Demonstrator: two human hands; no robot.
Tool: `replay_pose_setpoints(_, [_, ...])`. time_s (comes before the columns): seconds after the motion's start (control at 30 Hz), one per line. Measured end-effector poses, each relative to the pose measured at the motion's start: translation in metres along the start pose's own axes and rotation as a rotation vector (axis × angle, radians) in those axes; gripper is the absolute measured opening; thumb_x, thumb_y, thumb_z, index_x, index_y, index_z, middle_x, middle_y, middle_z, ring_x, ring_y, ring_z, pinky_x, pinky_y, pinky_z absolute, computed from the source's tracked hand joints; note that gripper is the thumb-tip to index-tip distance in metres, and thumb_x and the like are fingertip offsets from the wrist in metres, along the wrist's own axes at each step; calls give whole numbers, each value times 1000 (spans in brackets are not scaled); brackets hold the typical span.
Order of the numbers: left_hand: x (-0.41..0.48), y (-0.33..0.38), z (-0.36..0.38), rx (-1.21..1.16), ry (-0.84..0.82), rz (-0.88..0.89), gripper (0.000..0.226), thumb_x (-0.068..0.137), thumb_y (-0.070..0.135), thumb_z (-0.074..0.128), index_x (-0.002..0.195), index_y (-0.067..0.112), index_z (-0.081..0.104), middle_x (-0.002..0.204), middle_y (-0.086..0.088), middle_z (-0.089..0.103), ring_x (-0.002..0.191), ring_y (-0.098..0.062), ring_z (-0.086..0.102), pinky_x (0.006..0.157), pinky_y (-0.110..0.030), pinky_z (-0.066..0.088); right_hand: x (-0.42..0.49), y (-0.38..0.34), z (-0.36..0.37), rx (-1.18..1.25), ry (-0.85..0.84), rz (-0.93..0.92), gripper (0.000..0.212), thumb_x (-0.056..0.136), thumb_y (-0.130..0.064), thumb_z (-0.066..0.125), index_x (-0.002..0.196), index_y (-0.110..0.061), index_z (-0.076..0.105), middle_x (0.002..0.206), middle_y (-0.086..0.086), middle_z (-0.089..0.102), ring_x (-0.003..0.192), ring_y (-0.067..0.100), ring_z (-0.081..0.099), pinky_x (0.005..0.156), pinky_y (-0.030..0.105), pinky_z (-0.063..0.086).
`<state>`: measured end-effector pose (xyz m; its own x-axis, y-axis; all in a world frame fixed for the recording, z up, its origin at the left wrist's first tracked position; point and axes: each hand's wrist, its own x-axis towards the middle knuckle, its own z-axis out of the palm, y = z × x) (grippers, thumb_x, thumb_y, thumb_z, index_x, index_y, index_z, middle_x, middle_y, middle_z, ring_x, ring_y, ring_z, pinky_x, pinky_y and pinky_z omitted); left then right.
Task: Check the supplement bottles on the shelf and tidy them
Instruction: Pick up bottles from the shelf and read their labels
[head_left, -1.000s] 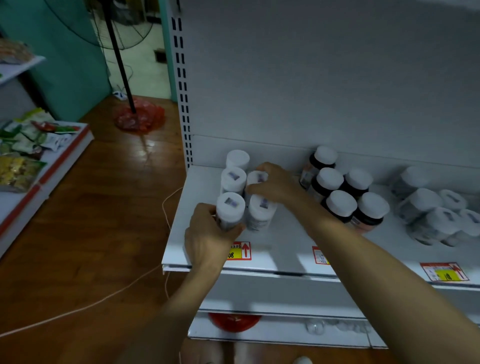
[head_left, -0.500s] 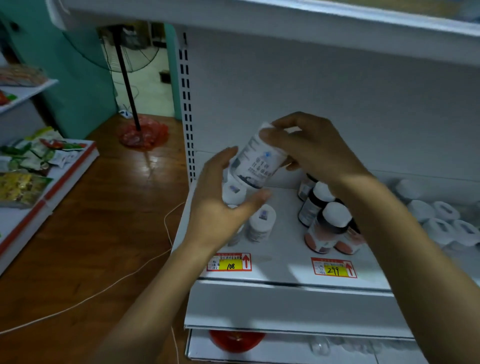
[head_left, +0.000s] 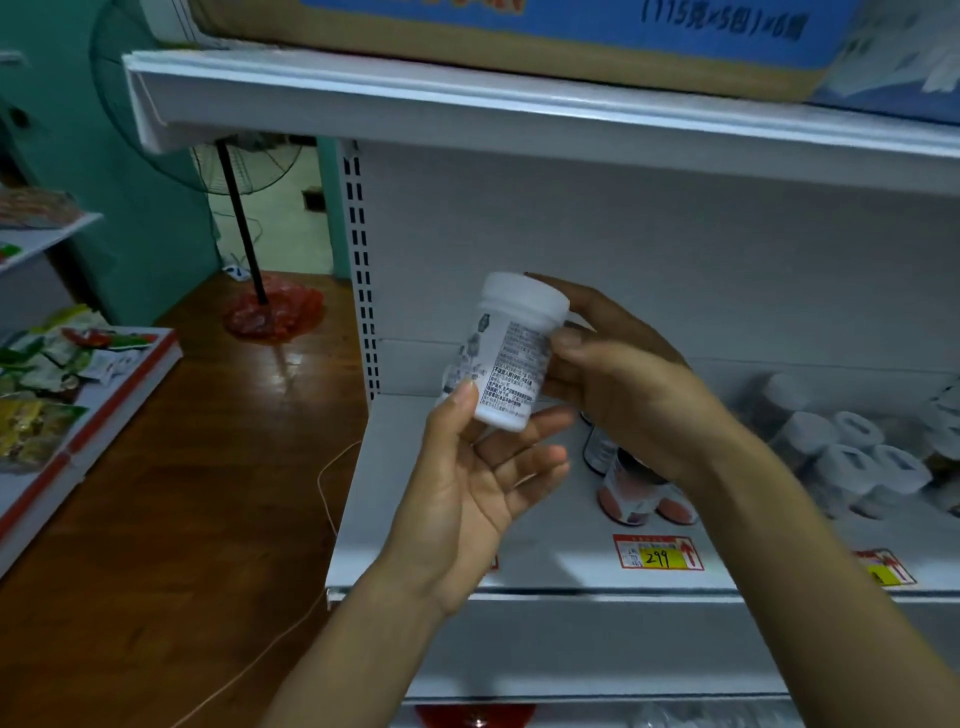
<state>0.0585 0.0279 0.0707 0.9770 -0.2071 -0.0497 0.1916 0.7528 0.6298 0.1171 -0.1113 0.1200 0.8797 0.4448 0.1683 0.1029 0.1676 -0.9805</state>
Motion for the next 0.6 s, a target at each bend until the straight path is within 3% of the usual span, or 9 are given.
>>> replay_pose_setpoints(0.2, [-2, -1, -1, -71, -50, -119, 57, 77, 53, 53, 114, 11, 63, 92, -17, 73, 63, -17, 69, 60, -29, 59, -4, 8, 5, 7, 72, -37, 37, 78, -10, 64, 114, -20, 62, 99, 12, 70, 92, 25, 68, 75, 31, 55])
replay_pose_setpoints(0.33, [-1, 1, -2, -72, -42, -108, 58, 81, 48, 55, 125, 12, 58, 102, -20, 71, 70, -19, 70, 62, -29, 59, -7, 11, 2, -2, 104, -25, 42, 79, -11, 65, 120, -19, 60, 108, 17, 69, 101, 31, 67, 81, 35, 55])
replay_pose_setpoints(0.43, [3, -3, -4, -7, 29, 53, 49, 79, 37, 69, 120, 12, 58, 101, -17, 71, 77, -20, 71, 64, -27, 59, -8, 12, 2, 27, 105, -26, 50, 80, -6, 65, 128, -17, 56, 107, 16, 68, 98, 28, 67, 83, 35, 55])
replay_pose_setpoints(0.6, [7, -3, -8, 404, 156, 463, 59, 66, 14, 72, 119, 8, 48, 106, -7, 72, 95, -19, 70, 73, -28, 56, -9, 17, 1, -38, 148, -38, 53, 81, -9, 66, 131, -24, 56, 112, 14, 69, 107, 27, 66, 93, 38, 53])
